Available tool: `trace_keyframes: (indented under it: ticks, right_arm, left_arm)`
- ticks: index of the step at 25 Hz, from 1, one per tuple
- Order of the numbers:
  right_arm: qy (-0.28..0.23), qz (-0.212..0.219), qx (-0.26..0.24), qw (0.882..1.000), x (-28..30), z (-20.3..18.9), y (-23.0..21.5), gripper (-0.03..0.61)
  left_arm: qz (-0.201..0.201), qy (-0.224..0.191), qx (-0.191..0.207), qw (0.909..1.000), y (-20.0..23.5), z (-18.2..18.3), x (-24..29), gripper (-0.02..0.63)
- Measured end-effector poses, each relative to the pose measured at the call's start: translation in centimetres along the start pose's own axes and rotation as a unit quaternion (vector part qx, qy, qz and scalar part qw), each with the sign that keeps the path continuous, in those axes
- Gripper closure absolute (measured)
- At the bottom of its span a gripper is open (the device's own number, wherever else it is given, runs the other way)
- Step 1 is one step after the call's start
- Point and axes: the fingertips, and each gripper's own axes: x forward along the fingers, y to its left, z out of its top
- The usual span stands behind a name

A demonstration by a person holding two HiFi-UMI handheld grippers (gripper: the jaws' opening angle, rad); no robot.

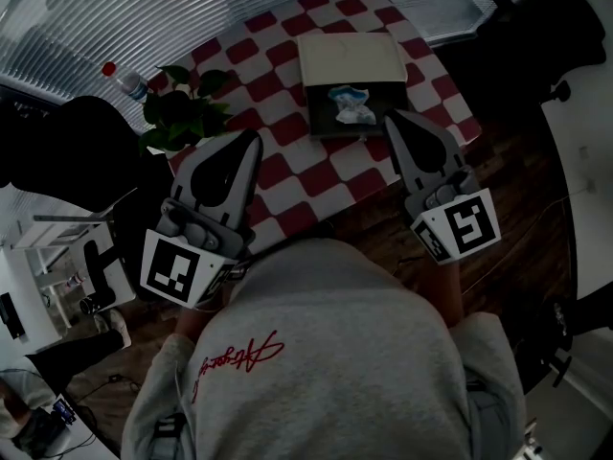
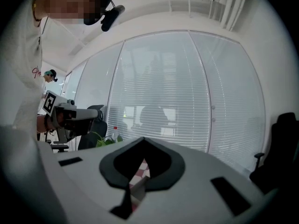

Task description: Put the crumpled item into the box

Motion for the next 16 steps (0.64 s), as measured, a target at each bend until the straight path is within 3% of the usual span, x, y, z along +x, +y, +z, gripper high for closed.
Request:
trace_keyframes:
  ticks: [16]
  right_arm:
    - [-0.002,0.004,-0.005,1.000,-0.15,0.08,0.38,0.569]
  left_arm:
    - [0.000,0.003,0.000,1.0000,-0.19,-0.21,0.08,0.595]
